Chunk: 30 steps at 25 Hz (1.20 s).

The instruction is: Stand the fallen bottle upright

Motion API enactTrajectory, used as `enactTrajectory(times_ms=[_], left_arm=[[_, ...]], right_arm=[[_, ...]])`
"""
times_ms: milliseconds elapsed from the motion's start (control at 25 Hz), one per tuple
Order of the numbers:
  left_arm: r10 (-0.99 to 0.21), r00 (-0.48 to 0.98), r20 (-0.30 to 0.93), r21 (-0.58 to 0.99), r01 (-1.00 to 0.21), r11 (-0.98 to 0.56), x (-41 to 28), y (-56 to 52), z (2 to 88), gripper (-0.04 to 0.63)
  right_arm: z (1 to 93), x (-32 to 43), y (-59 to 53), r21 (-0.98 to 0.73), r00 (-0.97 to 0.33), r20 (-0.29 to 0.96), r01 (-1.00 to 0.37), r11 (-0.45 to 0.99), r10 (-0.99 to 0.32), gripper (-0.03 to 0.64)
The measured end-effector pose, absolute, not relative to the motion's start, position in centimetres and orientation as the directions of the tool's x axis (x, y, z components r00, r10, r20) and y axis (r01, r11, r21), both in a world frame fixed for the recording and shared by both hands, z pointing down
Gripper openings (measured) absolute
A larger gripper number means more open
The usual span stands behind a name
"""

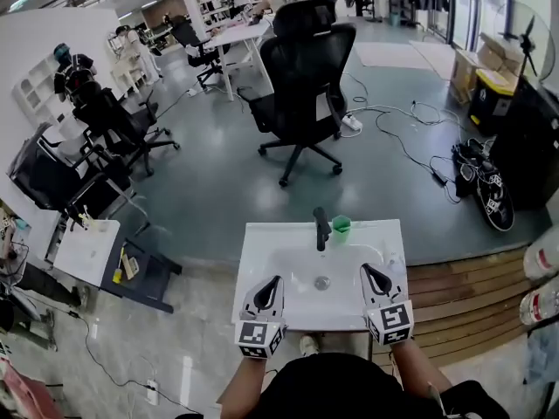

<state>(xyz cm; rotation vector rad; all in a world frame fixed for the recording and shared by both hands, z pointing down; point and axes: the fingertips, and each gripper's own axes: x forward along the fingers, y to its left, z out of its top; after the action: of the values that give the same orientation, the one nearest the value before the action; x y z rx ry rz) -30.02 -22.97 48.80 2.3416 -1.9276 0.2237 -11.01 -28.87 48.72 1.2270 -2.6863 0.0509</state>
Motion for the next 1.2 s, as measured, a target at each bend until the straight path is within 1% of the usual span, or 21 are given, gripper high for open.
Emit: enactTrajectory(times_ms=[40, 120, 240, 440, 560, 720, 760, 960, 1080, 1200], left_arm=[[-0.962, 0.204, 0.179, -0.013, -0.978, -0.209, -30.4, -23.7, 49.0, 0.018], [-0.954, 0.235, 0.183, -0.005, -0.971, -0.24, -31.0, -25.2, 49.4, 0.018], [-0.94, 0.285, 0.188, 0.011, -0.958, -0.288, -31.3, -26.9, 49.9, 0.018], [-0.915, 0.352, 0.195, 0.023, -0.935, -0.355, -31.6, -29.1, 50.4, 0.018], [-0.903, 0.38, 0.201, 0.033, -0.924, -0.381, -32.1, -30.1, 51.0, 0.018], [-0.885, 0.412, 0.216, 0.036, -0.909, -0.414, -32.4, -31.4, 52.0, 0.018], [-0.882, 0.416, 0.222, 0.038, -0.908, -0.418, -32.4, -31.7, 52.3, 0.018], [-0.875, 0.417, 0.245, 0.056, -0.907, -0.416, -31.5, -33.2, 53.6, 0.018], [-0.874, 0.415, 0.251, 0.081, -0.909, -0.409, -30.4, -34.3, 54.5, 0.018], [-0.867, 0.431, 0.251, 0.073, -0.901, -0.427, -29.2, -35.5, 54.7, 0.018]], right_arm=[[48.8, -11.4, -29.4, 0.044, -0.63, 0.187, -0.761, 0.647, -0.754, 0.024], [49.1, -12.1, -30.5, 0.043, -0.614, 0.196, -0.773, 0.633, -0.764, 0.065], [49.7, -12.6, -31.6, 0.055, -0.579, 0.219, -0.796, 0.602, -0.785, 0.194], [50.4, -12.6, -33.1, 0.049, -0.509, 0.251, -0.843, 0.536, -0.824, 0.344], [51.7, -12.2, -34.4, 0.046, -0.463, 0.285, -0.868, 0.495, -0.839, 0.465], [54.3, -10.6, -37.0, 0.042, -0.414, 0.352, -0.889, 0.456, -0.84, 0.578], [55.0, -10.0, -37.7, 0.038, -0.404, 0.372, -0.893, 0.449, -0.836, 0.596], [59.1, -6.8, -40.8, 0.001, -0.36, 0.506, -0.909, 0.417, -0.784, 0.598], [62.1, -5.3, -42.6, -0.016, -0.344, 0.594, -0.909, 0.417, -0.727, 0.598], [65.2, -4.4, -44.0, -0.043, -0.328, 0.687, -0.909, 0.415, -0.648, 0.597]])
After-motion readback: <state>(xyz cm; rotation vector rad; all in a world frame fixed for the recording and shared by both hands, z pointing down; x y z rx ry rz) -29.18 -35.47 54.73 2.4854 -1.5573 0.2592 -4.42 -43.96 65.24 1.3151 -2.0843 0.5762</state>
